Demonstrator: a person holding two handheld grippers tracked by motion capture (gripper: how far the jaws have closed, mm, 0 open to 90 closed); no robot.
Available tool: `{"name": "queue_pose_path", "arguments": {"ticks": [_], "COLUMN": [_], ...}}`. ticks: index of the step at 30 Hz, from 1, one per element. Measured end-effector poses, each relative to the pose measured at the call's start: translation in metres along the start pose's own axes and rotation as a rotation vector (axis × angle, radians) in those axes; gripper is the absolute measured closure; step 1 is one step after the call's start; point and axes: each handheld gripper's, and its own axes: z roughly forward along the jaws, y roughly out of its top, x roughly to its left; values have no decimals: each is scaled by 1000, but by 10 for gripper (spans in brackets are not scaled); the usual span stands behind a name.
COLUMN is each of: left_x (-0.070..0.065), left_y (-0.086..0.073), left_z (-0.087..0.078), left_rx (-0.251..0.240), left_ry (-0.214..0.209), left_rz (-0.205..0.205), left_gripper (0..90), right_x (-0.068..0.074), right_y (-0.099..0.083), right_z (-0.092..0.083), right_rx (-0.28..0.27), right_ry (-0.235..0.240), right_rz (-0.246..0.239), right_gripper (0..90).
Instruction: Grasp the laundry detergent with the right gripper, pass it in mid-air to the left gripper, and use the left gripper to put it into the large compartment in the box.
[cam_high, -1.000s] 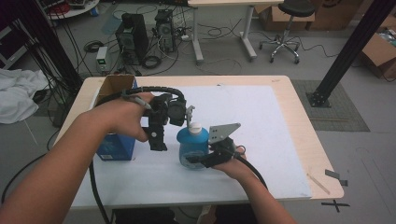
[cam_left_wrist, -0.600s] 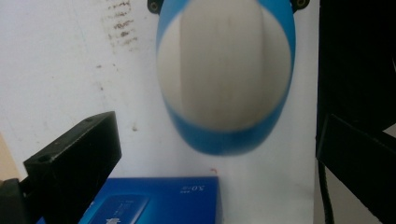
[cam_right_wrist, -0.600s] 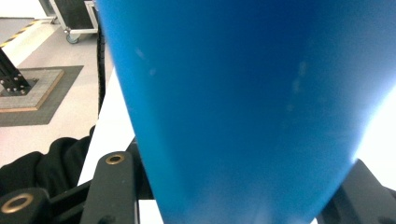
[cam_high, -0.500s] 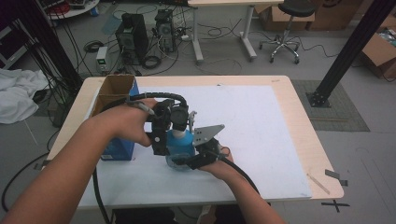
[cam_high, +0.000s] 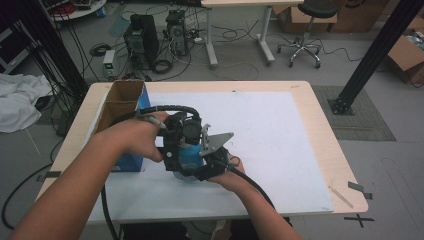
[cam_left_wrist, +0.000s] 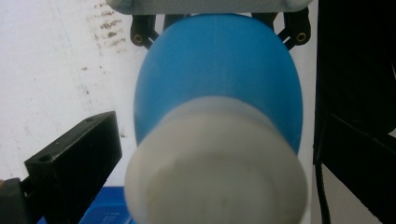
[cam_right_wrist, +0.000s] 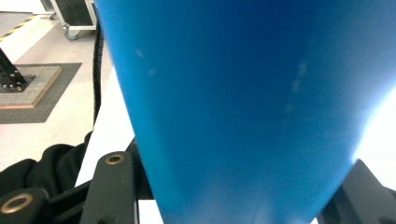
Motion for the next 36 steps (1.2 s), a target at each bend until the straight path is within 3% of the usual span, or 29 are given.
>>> {"name": "queue_pose_path", "arguments": {"ticks": [16,36], "left_x": [-2,-1], "left_y": [0,-1], "left_z": [7,8], "left_rx": [8,22], "left_ry": [-3,-3], "left_rz": [-3,1], "left_gripper": [42,154], "right_x": [1,1], "right_y": [0,0], "right_z": [7,9], "right_rx": [-9,-16], "right_ry": [4,5], "right_rz": [-13,-8], "right_gripper": [443,443]}}
